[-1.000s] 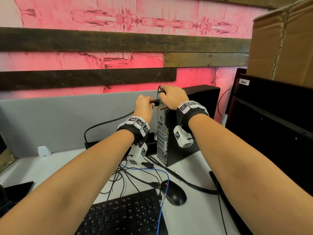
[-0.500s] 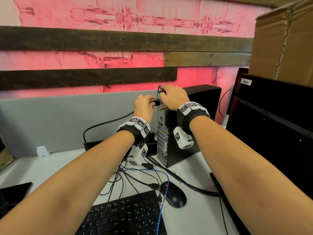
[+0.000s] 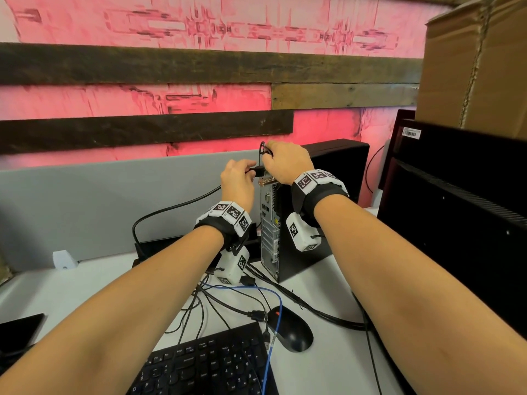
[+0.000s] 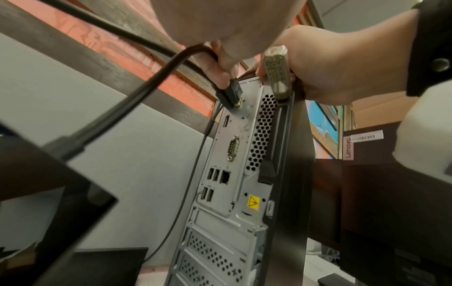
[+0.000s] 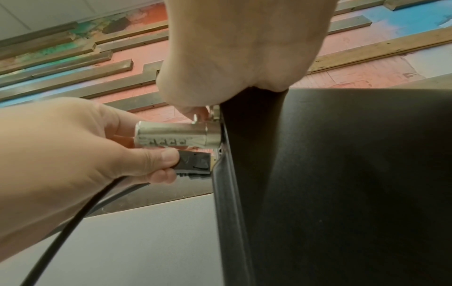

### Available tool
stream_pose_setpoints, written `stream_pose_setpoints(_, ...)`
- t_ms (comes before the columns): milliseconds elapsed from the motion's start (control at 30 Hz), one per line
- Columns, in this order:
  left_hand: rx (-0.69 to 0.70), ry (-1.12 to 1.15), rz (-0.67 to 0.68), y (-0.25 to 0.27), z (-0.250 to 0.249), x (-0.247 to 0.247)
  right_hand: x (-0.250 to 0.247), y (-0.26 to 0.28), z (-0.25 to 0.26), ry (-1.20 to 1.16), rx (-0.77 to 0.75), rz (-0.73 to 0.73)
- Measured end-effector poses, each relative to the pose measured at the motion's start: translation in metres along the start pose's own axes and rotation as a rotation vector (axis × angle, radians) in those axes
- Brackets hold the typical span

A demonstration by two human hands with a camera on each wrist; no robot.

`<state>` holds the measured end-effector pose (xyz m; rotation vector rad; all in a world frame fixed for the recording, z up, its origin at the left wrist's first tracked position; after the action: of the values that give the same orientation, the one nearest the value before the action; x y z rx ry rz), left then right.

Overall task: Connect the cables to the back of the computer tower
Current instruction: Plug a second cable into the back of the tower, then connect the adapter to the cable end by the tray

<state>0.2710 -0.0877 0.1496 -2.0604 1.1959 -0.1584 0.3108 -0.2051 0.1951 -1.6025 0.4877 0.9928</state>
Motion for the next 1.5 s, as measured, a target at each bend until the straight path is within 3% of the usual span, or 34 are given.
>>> stream_pose_setpoints(200,-0.101,0.199,-0.097,-0.001,0.008,-0.001,0.002,0.000,0.000,0.006,0.003,0.007)
stream_pose_setpoints(467,-0.131,0.272,-0.102,0.002,0.022,0.002,0.002,0.000,-0.002,-0.007,0.006,-0.010)
stream_pose_setpoints(867,0.008,-0.033,-0.001,-0.004,0.008,0.007,0.005,-0.003,-0.001,0.013,0.026,-0.026)
stream_pose_setpoints(1233,0.117,-0.120,0.271,0.019,0.004,0.004,0.010,0.015,-0.001,-0.031,0.066,-0.116)
stream_pose_setpoints(1400,-0.016,-0.025,0.443,0.063,0.031,-0.001,0.010,0.052,0.008,-0.021,0.105,-0.206)
stream_pose_setpoints(1500,-0.188,-0.063,0.416,0.085,0.055,-0.017,0.007,0.068,0.011,-0.140,0.145,-0.218)
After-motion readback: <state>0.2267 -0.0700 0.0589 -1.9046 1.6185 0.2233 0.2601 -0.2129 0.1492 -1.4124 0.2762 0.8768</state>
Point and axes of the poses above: each hand's wrist, its own y-axis away from the middle knuckle, its own x-axis out of the palm, z = x × y, the point moved 7 cm from there along -y, towards the middle knuckle, and after that the axes turned 12 degrees about y, right-handed, at the moved point
